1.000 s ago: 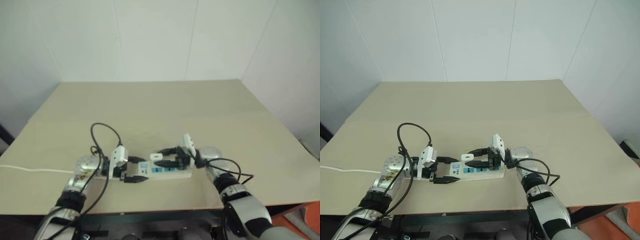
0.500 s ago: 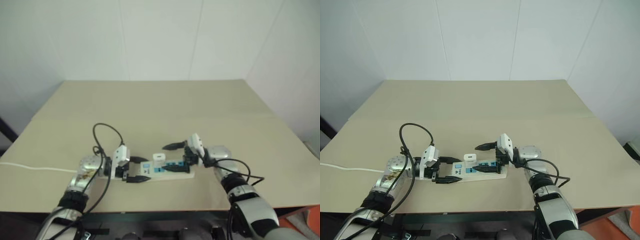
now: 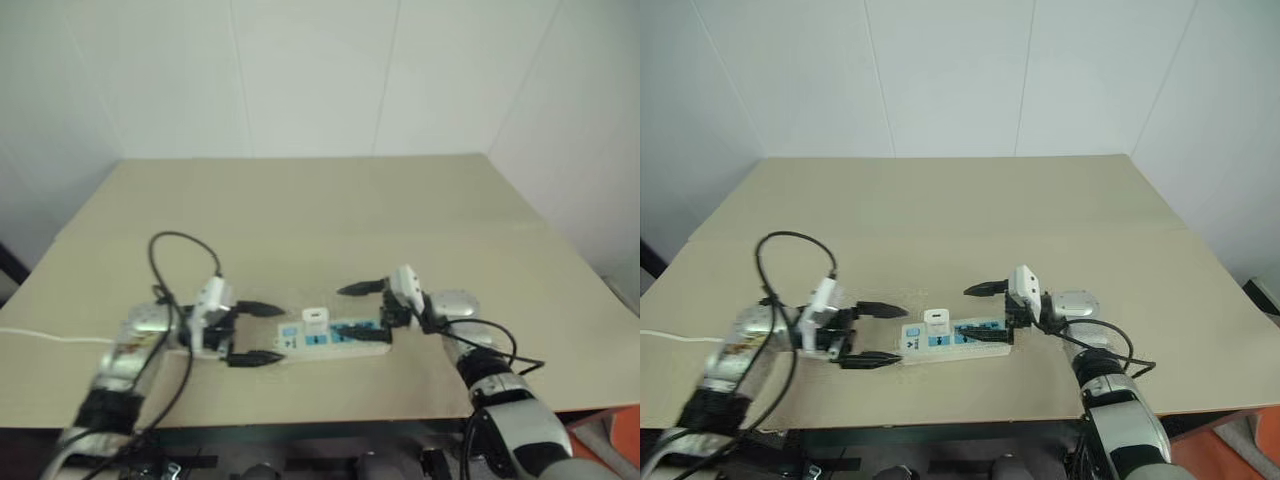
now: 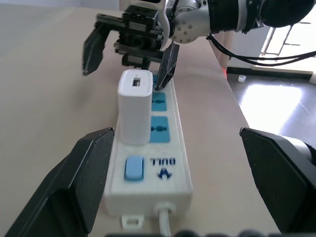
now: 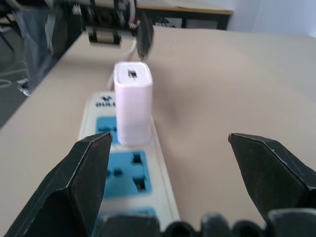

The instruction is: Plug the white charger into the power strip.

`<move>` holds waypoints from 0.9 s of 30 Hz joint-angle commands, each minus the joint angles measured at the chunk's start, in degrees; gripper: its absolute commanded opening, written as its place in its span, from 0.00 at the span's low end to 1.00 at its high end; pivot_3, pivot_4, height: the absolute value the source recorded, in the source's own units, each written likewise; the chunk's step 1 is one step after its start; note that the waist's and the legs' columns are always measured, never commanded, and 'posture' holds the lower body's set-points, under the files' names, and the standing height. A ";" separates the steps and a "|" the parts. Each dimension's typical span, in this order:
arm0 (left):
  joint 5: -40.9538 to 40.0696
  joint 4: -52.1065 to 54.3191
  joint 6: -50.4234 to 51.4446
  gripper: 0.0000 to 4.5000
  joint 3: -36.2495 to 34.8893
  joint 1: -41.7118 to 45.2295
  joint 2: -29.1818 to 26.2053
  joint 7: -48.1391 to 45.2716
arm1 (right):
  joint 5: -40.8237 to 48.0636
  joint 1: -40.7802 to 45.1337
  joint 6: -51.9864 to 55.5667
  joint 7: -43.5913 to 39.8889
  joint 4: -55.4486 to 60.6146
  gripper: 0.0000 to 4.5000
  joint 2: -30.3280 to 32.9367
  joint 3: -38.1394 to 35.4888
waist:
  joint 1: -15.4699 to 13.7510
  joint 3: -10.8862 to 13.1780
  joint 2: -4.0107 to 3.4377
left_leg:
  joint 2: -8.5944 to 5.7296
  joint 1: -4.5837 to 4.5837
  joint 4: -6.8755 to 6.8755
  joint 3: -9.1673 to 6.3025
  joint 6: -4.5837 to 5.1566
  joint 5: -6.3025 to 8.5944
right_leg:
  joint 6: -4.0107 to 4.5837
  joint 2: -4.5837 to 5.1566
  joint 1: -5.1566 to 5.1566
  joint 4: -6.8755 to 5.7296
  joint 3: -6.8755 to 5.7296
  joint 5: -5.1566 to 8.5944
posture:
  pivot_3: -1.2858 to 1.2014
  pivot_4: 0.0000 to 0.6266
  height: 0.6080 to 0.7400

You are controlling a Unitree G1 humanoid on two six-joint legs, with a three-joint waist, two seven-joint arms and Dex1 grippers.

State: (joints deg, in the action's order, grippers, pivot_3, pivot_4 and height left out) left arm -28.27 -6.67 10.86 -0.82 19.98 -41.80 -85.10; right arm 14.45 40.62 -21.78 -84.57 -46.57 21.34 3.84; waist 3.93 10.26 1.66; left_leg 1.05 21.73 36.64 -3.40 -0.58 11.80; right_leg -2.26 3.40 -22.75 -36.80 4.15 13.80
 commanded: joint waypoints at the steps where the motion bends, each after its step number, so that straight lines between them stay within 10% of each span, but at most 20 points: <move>1: -4.77 2.64 3.58 0.99 -7.54 -1.86 -7.74 -3.95 | 2.76 0.06 5.10 -3.15 6.77 1.00 7.82 -3.29 | -0.23 0.50 -0.17 | -0.03 0.32 0.00 0.00 0.00 -0.01 | -0.01 0.03 -0.32 -0.04 0.00 -0.01 | 0.52 0.24 1.00; 12: 2.30 -6.76 -7.08 0.99 -11.89 -5.05 -13.63 -1.69 | 6.54 -6.53 14.31 -7.93 22.74 1.00 35.23 -5.63 | -1.11 0.90 -0.51 | -0.03 1.51 0.04 0.17 -0.02 -0.04 | 0.02 0.07 -1.56 -0.02 0.02 -0.07 | 0.52 0.24 1.00; 27: 2.61 -6.53 -7.69 0.99 -10.76 -5.53 -12.39 0.19 | 9.75 -14.55 18.52 -4.62 31.11 1.00 39.94 -9.86 | -1.39 0.91 -0.50 | 0.00 1.47 0.10 0.26 -0.02 -0.04 | -0.06 0.06 -1.53 -0.04 0.04 -0.11 | 0.52 0.24 1.00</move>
State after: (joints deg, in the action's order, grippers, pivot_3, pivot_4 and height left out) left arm -25.77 -12.66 3.89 -10.97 13.28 -53.58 -84.54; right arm 22.36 26.40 -4.35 -88.81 -18.03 60.12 -3.26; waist 2.54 11.16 1.17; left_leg 1.05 23.21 36.74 -3.15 -0.60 11.76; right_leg -2.32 3.46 -24.28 -36.84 4.19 13.69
